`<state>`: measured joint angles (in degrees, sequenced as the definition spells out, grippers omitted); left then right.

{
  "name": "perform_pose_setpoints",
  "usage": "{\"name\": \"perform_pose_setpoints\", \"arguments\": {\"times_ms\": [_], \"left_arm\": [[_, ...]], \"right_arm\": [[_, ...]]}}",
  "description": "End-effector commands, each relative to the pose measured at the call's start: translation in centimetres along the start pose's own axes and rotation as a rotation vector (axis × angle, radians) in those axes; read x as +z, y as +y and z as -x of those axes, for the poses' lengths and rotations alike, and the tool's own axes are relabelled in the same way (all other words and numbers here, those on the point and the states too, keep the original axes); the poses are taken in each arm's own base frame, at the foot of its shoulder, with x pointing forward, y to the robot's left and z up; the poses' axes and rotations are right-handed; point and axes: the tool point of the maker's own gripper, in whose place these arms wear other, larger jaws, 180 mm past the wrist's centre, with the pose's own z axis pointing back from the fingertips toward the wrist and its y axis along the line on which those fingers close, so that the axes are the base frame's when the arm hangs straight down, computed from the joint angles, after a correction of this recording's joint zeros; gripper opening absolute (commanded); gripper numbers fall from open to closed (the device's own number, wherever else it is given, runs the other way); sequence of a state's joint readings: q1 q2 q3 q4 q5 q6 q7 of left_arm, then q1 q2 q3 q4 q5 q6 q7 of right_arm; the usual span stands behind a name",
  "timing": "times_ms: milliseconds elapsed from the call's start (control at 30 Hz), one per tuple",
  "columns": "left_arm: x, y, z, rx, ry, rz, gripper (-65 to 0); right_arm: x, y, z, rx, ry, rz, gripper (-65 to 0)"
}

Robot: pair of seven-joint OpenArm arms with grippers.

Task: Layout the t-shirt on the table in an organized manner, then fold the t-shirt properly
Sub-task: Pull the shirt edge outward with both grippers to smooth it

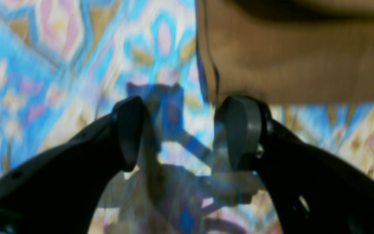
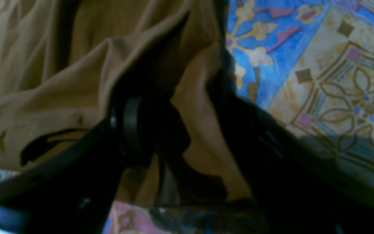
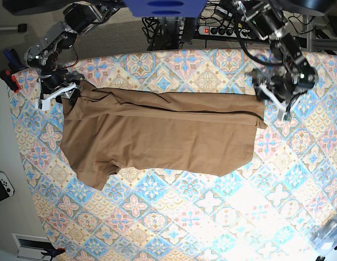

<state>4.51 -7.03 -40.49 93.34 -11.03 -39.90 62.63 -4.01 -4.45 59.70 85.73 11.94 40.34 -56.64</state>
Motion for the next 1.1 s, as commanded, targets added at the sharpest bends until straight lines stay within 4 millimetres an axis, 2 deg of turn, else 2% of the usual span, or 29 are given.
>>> {"name": "perform_pose_setpoints", "arguments": {"times_ms": [0, 133, 367, 433, 500, 633, 733, 967, 1067], "left_arm": [[0.3, 0.4, -1.2, -0.008, -0.052, -0.006, -25.8], [-0.2, -0.1, -1.7, -0.002, -0.08, 0.01, -25.8], [-1.5, -4.2, -2.2, -0.084, -0.062, 0.1, -26.7], [-1.7, -4.8, -2.1, -0.078, -0.064, 0.11, -28.8], [-1.7, -4.9, -2.3, -0.079, -0.067, 0.112, -36.8], [-1.7, -4.8, -2.4, -0.077, -0.069, 0.11, -64.3], [-1.7, -4.6, -2.1, -0.074, -0.064, 0.105, -65.0], [-1.0, -3.2, -0.9, -0.095, -0.036, 0.073, -65.0], [0.4, -1.4, 0.5, -0.08, -0.031, 0.019, -65.0]], "right_arm": [[0.1, -0.4, 2.5, 0.011, 0.117, 0.025, -31.7], [0.4, -0.6, 3.4, 0.01, 0.135, 0.03, -31.7], [0.6, -0.8, 3.9, 0.009, 0.146, 0.034, -31.9], [0.6, -0.8, 3.9, 0.009, 0.146, 0.034, -35.0], [0.6, -0.8, 3.9, 0.01, 0.147, 0.033, -43.4], [0.2, -0.1, 3.9, 0.029, 0.156, 0.014, -65.0], [-0.1, 0.6, 3.9, 0.051, 0.167, -0.004, -65.0], [0.2, -0.3, 3.3, 0.069, 0.165, 0.014, -65.0], [0.6, -1.3, 2.6, 0.088, 0.16, 0.034, -65.0]]}}
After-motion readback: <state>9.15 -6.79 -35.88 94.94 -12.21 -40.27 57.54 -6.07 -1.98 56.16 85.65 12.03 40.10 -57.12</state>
